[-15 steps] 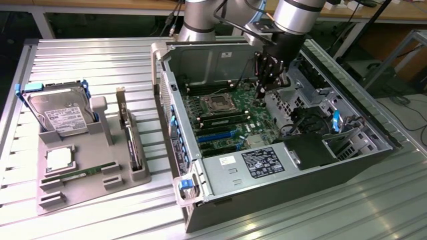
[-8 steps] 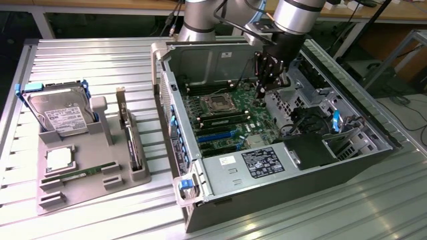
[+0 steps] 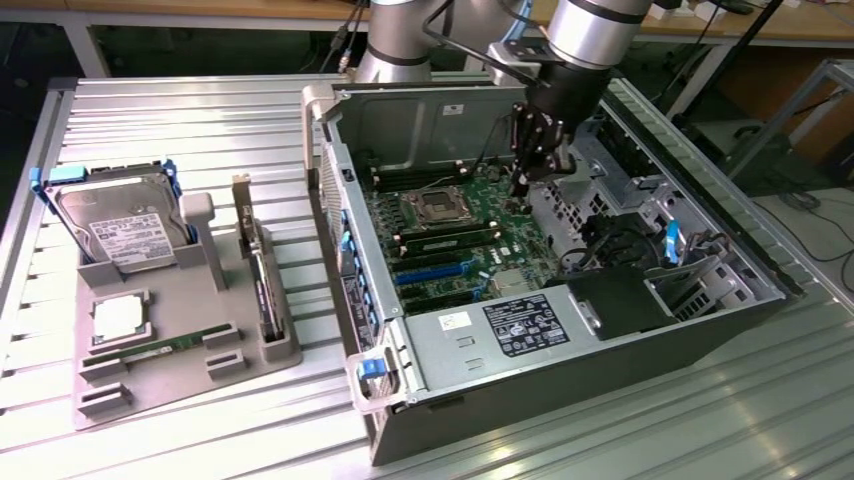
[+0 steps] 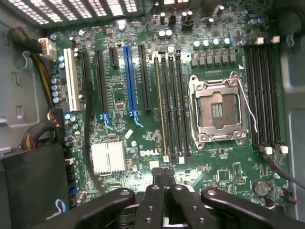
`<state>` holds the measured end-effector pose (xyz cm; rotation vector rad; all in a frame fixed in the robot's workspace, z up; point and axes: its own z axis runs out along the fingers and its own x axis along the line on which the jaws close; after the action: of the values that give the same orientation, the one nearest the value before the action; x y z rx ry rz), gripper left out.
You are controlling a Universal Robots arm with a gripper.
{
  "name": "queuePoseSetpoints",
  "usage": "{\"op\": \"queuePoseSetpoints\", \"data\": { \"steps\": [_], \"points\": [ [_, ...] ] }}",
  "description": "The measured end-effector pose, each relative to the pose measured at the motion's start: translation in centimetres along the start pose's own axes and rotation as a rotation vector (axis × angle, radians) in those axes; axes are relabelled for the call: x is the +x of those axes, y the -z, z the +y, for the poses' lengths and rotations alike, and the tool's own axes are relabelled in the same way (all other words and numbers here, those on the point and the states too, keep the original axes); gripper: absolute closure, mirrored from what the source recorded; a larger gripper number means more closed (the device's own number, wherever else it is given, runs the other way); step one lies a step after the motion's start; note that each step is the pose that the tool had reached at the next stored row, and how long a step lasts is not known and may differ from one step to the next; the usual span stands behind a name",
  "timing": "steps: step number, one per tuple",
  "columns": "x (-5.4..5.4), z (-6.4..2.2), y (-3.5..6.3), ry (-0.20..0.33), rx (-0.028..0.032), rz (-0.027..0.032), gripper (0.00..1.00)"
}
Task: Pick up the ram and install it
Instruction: 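Press down the ram until it locks into place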
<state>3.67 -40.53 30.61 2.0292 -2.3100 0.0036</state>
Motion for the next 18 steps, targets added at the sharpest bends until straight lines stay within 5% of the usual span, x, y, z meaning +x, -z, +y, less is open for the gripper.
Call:
{"op": "queuePoseSetpoints", "data": {
  "steps": [18],
  "points": [
    [0.0,0.0,0.0,-0.268,-0.014,-0.0137,0.89]
  ]
}}
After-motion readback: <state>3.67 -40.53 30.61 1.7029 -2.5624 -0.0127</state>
